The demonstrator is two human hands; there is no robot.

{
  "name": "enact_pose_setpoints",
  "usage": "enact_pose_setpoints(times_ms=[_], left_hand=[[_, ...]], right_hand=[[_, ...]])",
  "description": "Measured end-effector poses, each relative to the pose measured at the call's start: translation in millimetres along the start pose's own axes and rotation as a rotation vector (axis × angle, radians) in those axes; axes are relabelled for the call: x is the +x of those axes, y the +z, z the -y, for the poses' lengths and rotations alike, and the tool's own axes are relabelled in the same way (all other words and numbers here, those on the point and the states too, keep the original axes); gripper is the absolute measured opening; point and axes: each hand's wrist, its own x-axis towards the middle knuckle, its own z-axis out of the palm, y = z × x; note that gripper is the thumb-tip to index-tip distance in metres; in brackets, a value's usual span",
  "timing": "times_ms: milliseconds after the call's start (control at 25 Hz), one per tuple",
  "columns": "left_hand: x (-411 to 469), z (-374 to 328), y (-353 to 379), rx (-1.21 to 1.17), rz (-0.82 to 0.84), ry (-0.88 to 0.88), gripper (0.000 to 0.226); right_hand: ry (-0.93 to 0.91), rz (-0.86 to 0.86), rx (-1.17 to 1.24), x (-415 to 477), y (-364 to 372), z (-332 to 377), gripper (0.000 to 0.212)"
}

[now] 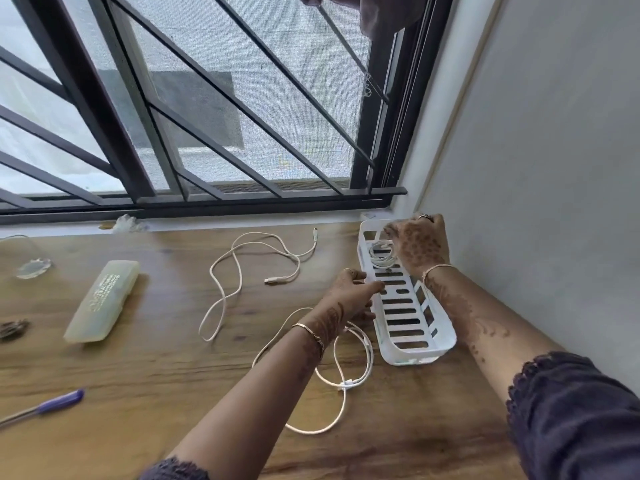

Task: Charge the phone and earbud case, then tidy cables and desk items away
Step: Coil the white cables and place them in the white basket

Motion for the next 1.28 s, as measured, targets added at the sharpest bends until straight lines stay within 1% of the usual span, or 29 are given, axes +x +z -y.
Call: enact_pose_setpoints(times_ms=[80,200,360,440,520,600,720,800,920,1000,1080,1160,1280], left_hand=[[-9,-5,-6,0.042,-0.032,0.043,0.044],[-27,-6,-22,0.046,-0.092,0.104,0.038],[-55,8,-44,0.029,-0.132,0.148,0.021],[-67,19,-52,0.042,-0.156,0.155,0.015],[-78,31,-57,0.062,-0.175,0.155,0.015],[-87,45,-61,0.097,-0.196,0.155,0.017],[-99,66,-67,0.183,-0.249,0.164,0.011],[-103,77,-73,0.245,-0.268,0.174,0.016],[-105,84,-85,0.283,-0.319,0.192,0.022],[-108,84,-94,0.318,-0.355,0.204,0.024],[-112,83,-100,0.338,-0.375,0.216,0.026],[-117,81,-102,0.319,-0.38,0.249,0.025],[-123,75,-99,0.278,-0.384,0.326,0.023]], right_hand=[[0.001,-0.082,0.091,-9,-17,5,0.032],[0.0,-0.074,0.302,-36,-48,21,0.027],[-0.095,-0.114,0.555,-83,-70,48,0.02],[-0.16,-0.119,0.629,-107,-73,64,0.019],[-0.237,-0.104,0.632,-127,-74,76,0.021],[-0.296,-0.066,0.576,-139,-72,82,0.022],[-0.381,0.061,0.415,-151,-67,84,0.019],[-0.405,0.133,0.342,-157,-65,83,0.021],[-0.381,0.2,0.309,-157,-66,84,0.017],[-0.361,0.278,0.292,-152,-68,86,0.019],[-0.323,0.365,0.328,-145,-73,87,0.02],[-0.23,0.406,0.471,-137,-80,89,0.017],[-0.035,0.336,0.733,-123,-92,94,0.012]])
